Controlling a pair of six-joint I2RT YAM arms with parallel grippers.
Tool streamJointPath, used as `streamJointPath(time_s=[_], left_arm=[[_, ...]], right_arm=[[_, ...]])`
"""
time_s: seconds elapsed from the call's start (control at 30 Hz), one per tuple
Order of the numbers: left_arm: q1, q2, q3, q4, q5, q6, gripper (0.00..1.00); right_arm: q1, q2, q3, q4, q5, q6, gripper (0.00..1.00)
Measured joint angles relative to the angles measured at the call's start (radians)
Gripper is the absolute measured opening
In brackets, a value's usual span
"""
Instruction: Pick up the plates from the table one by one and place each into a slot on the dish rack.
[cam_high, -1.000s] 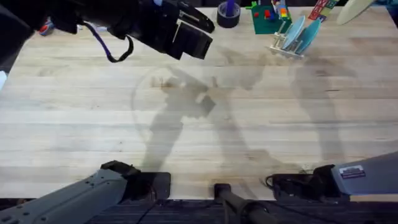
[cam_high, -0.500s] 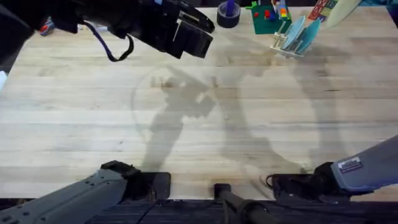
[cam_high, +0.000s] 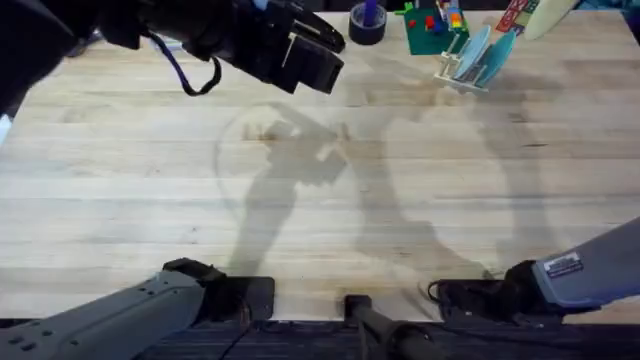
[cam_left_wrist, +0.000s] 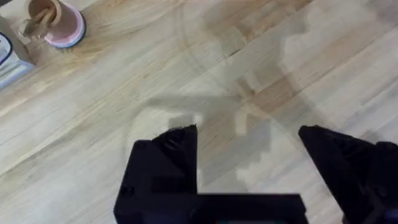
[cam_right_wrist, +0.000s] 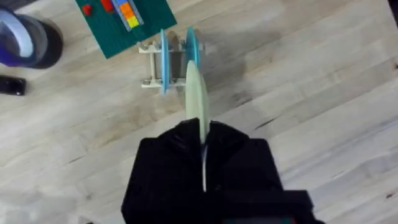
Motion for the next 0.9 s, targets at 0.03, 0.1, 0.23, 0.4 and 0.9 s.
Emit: streamJointPath(time_s=[0.03,0.1,0.23,0.4,0.9], left_arm=[[0.0,0.0,0.0,0.003,0.0,0.0,0.994],[0.0,0.0,0.0,0.006,0.0,0.0,0.995],[0.0,0.0,0.0,0.006,0.0,0.0,0.996],[0.0,0.0,0.0,0.006,0.0,0.0,0.996],[0.0,0.0,0.0,0.006,0.0,0.0,0.995]], right_arm=[[0.0,0.0,0.0,0.006,0.0,0.0,0.029],[0.0,0.0,0.0,0.025,0.0,0.0,0.029],[0.0,0.001,0.0,0.055,0.0,0.0,0.029],[0.0,0.034,0.002,0.068,0.0,-0.008,0.029],[0.0,0.171,0.002,0.145,-0.003,-0.019,0.029]])
